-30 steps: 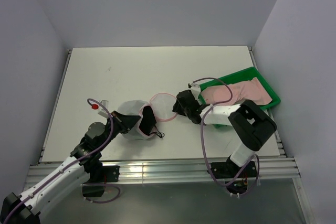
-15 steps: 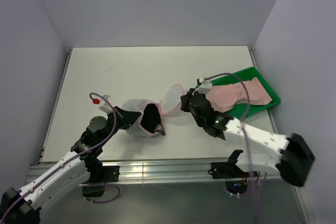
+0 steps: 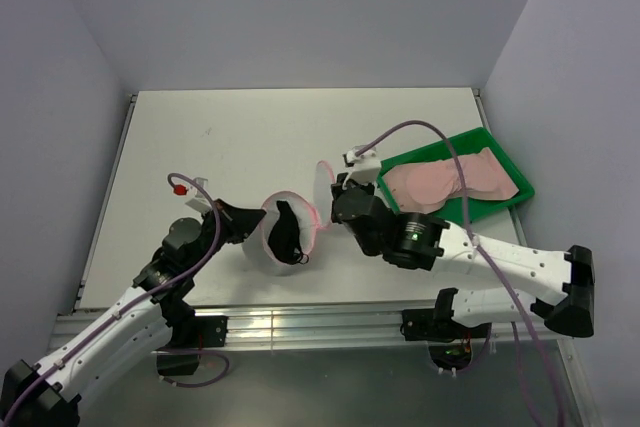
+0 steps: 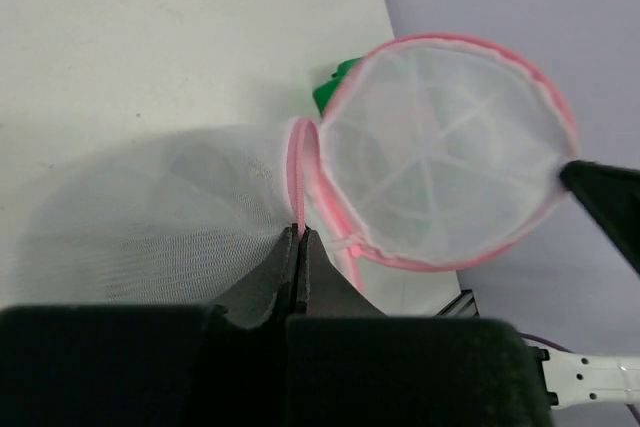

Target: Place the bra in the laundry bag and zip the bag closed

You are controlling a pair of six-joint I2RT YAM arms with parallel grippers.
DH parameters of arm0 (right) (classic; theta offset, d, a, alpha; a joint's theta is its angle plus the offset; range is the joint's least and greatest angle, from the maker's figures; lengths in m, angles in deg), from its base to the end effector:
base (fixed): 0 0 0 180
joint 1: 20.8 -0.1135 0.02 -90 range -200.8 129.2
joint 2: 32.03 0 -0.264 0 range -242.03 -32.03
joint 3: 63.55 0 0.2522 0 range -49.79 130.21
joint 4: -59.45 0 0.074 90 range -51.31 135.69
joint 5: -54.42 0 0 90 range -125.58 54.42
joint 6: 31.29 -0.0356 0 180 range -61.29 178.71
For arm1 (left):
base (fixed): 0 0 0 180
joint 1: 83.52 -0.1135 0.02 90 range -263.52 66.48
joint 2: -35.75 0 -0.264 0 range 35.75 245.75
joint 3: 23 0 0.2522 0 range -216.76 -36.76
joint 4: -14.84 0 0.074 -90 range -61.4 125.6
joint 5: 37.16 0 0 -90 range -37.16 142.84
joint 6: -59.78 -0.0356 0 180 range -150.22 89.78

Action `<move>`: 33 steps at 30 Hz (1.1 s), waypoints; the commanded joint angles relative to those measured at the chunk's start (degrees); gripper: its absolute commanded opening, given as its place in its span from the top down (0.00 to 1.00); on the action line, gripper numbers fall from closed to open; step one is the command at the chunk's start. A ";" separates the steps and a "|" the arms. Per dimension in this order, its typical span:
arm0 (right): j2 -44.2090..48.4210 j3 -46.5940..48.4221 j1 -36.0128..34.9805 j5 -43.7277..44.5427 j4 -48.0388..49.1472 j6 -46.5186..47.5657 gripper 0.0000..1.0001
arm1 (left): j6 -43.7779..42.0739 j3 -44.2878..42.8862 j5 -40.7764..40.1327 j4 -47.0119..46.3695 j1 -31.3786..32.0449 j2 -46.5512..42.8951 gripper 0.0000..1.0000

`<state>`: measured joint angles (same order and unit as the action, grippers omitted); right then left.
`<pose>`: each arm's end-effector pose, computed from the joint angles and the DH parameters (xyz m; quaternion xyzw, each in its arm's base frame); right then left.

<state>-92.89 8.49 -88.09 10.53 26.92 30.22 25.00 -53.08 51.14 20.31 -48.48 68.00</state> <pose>0.1128 0.2030 0.3571 -0.0441 0.7901 0.1680 0.5878 0.1294 -0.0895 0.2303 -0.1415 0.7392 -0.4587 0.4724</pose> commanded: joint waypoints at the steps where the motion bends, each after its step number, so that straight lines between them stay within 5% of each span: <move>1: -0.84 -0.54 3.01 -0.72 -1.46 1.16 1.00 | -0.28 1.46 1.25 -0.24 -0.42 0.09 1.00; 8: 0.31 2.80 2.42 -2.50 -0.21 4.23 1.00 | -3.45 1.12 2.05 3.27 -0.68 0.62 0.96; 15: -2.95 2.63 2.60 -4.19 -0.66 1.68 1.00 | -10.38 -8.63 -1.99 17.68 -0.59 -5.61 0.53; 18: -2.69 3.68 2.51 -4.10 -1.36 2.04 1.00 | -13.20 -13.56 -1.22 23.40 -0.59 -6.32 0.43; 26: -3.03 5.17 3.13 -5.94 0.66 4.06 1.00 | -14.71 -17.26 1.08 29.39 -0.59 2.01 0.35; 33: -3.30 4.74 4.36 -7.00 2.50 5.11 1.00 | -13.04 -13.05 6.16 21.24 -0.51 7.12 0.48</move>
<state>-96.26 10.96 -84.51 3.51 26.64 34.30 11.93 -67.20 52.76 46.67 -48.85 74.27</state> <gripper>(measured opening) 0.008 0.556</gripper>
